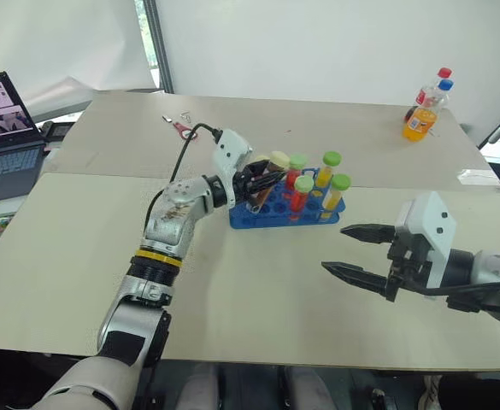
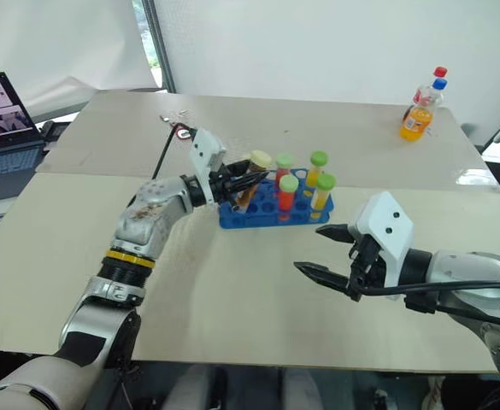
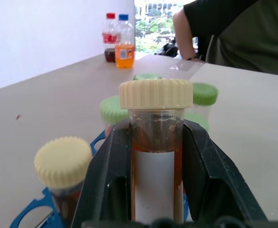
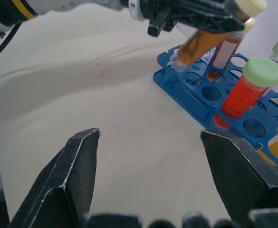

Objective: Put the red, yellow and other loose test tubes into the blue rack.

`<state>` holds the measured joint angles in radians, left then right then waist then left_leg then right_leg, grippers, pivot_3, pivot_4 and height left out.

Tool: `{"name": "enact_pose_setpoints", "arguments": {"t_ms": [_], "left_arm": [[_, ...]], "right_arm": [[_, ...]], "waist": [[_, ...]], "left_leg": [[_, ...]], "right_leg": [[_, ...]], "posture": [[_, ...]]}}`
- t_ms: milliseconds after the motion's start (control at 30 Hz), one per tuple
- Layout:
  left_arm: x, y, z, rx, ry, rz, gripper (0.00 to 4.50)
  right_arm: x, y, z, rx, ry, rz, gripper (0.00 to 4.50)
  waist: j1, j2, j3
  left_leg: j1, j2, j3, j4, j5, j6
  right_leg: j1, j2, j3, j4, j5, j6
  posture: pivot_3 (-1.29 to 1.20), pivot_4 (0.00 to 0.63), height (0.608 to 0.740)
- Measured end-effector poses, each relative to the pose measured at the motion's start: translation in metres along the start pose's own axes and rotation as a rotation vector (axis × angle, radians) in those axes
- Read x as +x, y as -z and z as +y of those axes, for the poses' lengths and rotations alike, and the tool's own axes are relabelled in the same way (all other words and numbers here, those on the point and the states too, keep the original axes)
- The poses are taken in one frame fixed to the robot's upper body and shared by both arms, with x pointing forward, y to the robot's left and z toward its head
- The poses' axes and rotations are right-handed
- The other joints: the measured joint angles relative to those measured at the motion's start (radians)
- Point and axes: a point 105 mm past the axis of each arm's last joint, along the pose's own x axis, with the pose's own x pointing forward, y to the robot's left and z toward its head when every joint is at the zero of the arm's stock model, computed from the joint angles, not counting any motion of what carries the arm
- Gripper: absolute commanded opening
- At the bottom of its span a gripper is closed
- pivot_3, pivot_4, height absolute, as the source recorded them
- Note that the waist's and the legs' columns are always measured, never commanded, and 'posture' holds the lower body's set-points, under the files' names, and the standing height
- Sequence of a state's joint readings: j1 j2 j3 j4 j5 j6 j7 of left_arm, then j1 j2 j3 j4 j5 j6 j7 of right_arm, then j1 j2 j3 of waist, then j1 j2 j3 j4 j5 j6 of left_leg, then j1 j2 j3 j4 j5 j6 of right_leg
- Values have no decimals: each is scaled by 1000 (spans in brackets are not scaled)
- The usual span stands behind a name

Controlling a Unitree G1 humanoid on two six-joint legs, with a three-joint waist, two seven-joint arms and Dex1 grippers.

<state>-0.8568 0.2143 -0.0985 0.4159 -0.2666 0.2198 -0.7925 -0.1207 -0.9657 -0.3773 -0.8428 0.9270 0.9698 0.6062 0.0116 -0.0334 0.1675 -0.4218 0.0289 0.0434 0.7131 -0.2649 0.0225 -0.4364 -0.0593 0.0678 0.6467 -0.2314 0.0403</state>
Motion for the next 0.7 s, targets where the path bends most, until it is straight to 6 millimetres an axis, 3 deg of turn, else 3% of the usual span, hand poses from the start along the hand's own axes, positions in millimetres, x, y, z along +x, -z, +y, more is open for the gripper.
{"name": "enact_pose_setpoints", "arguments": {"t_ms": [233,700], "left_arm": [[16,9,-3,-5,-11,-30,898],[26,18,-5,-15,-70,-94,897]], "right_arm": [[-3,2,3,25,27,19,3757],[-9,7,4,72,69,52,3757]], "waist": [[2,0,0],[4,0,0]], "left_leg": [[0,-1,-2,0,0,0],[1,-1,-7,0,0,0]], "right_leg": [[0,0,0,-1,0,0],[4,0,0,-2,1,1]], "posture": [[0,150,733],[0,150,733]]}}
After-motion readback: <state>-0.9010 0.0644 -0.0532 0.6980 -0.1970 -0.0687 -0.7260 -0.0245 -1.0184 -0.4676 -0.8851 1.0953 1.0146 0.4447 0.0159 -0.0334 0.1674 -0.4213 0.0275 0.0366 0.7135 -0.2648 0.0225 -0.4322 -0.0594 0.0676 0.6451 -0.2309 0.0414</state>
